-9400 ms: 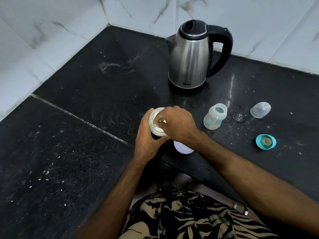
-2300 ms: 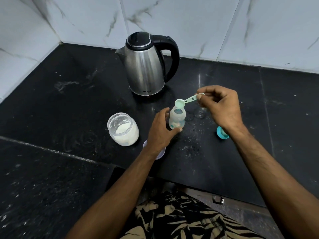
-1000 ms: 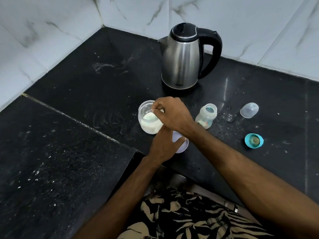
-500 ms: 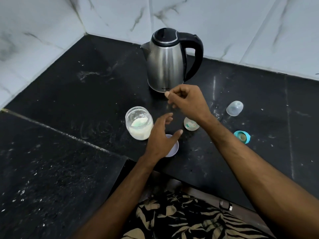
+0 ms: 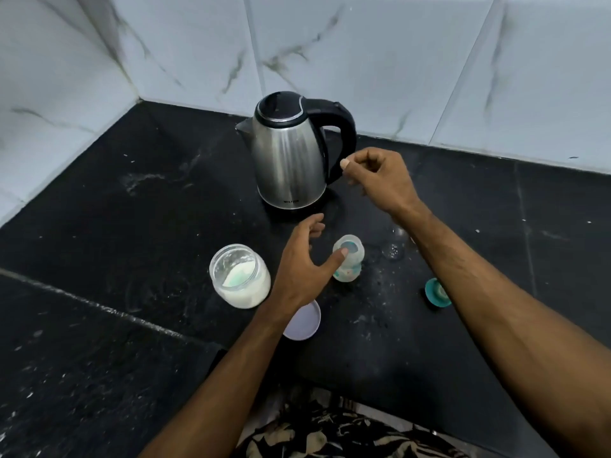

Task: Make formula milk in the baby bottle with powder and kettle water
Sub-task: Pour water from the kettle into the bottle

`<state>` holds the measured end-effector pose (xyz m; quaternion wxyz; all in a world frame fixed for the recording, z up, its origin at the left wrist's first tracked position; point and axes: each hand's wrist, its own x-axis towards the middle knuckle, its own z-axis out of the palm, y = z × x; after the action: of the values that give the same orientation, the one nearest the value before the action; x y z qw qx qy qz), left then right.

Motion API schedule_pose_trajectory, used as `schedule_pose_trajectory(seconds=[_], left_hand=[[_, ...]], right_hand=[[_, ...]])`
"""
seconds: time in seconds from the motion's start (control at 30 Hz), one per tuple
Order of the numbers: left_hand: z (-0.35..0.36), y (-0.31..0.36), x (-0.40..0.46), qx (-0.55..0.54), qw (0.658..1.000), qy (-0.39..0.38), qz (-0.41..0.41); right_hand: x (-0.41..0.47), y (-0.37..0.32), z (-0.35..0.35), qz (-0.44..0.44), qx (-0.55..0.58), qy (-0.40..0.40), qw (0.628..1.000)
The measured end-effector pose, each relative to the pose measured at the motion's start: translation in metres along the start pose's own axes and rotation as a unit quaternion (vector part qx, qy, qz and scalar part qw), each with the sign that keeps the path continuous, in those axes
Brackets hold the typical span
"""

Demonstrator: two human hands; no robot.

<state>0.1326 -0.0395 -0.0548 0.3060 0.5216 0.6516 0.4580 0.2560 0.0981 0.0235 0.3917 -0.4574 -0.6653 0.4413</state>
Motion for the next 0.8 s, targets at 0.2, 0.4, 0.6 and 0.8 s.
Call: schedule_pose_trajectory(seconds=[0.2, 0.4, 0.6, 0.8], left_hand=[[0.008, -0.005, 0.000, 0.003, 0.999, -0.040, -0.022], [0.017, -0.011, -0.002, 0.015, 0.996, -0.075, -0.035], [0.023, -0.014, 0.001, 0.013, 0.996, -0.079, -0.044], [0.025, -0.015, 0.007, 0.018, 0.994, -0.089, -0.052]], right_hand=[[0.049, 0.009, 0.004, -0.025, -0.060, 0.077, 0.995], [0.085, 0.010, 0.016, -0.024, -0.065, 0.011, 0.998], [0.104, 0.012, 0.019, -0.031, -0.102, 0.023, 0.994], [0.117, 0.019, 0.016, -0.002, -0.071, -0.058, 0.996]])
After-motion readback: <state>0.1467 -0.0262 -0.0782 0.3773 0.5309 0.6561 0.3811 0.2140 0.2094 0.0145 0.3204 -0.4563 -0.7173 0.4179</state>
